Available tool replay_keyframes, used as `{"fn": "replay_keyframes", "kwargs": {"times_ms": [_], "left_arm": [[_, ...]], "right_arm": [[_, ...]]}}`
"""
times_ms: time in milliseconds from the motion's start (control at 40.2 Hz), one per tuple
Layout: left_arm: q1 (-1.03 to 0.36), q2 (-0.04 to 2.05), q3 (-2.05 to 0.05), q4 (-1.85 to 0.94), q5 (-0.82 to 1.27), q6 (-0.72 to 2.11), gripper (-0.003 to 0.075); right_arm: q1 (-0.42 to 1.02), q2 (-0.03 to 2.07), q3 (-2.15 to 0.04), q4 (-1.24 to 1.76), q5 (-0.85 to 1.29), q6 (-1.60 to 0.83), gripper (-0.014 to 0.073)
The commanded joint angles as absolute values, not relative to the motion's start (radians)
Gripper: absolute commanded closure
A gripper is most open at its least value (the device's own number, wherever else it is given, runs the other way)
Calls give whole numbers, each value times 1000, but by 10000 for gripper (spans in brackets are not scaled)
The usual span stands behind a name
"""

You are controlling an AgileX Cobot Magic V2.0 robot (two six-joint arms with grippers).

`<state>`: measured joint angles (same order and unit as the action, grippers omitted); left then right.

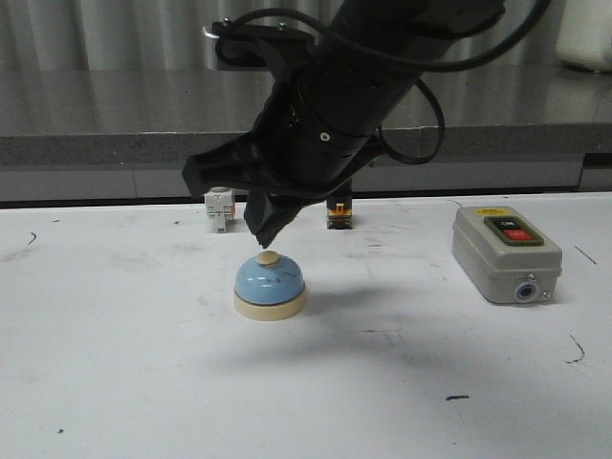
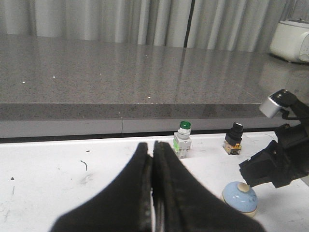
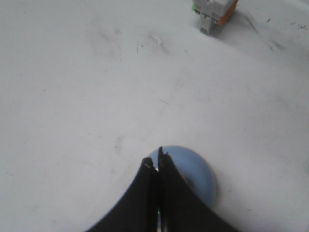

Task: Place and press bell with both arms
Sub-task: 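Press down on the bell's cream button with the right gripper, then lift the right gripper up and away from the bell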

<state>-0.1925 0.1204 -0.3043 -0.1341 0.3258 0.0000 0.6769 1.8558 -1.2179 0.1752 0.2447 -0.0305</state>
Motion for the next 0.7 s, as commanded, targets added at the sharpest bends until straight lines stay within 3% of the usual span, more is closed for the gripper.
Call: {"fn": "replay_keyframes", "kwargs": {"times_ms": [0, 249, 672], "left_arm": [[-189, 131, -330, -143, 248, -12, 740], [-189, 131, -330, -143, 248, -12, 740], [-189, 131, -330, -143, 248, -12, 740]], "right_arm": [[665, 1827, -1252, 180, 187, -33, 663], [664, 1828, -1252, 180, 176, -33, 663], [656, 1637, -1242, 180, 163, -33, 663]]}}
